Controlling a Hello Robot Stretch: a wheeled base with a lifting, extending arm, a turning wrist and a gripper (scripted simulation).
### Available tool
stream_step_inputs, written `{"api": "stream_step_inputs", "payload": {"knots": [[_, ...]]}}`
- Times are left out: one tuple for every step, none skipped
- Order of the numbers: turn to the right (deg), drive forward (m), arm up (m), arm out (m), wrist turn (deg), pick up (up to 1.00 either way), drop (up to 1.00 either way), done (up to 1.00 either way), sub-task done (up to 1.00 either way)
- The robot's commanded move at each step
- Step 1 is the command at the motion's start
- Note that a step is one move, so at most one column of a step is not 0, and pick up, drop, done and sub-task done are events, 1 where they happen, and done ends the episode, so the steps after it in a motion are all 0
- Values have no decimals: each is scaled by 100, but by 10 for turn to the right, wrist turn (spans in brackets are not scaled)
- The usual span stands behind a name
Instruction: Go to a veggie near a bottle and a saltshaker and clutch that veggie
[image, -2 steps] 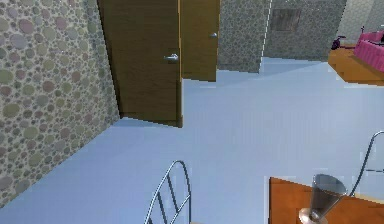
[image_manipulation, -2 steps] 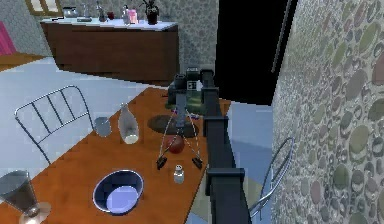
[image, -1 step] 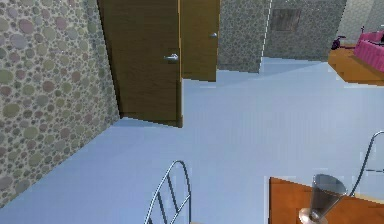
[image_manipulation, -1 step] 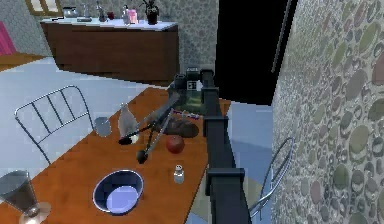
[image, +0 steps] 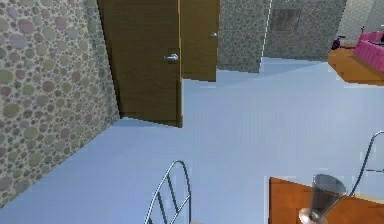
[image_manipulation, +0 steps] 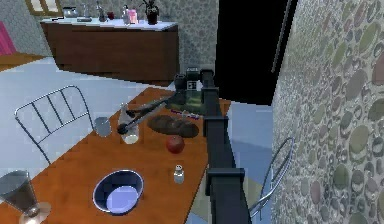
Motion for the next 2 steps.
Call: {"api": "stream_step_inputs", "payload": {"knots": [[0, 0, 0, 0, 450, 0, 0, 0, 0], [0, 0, 0, 0, 270, 0, 0, 0, 0]]}}
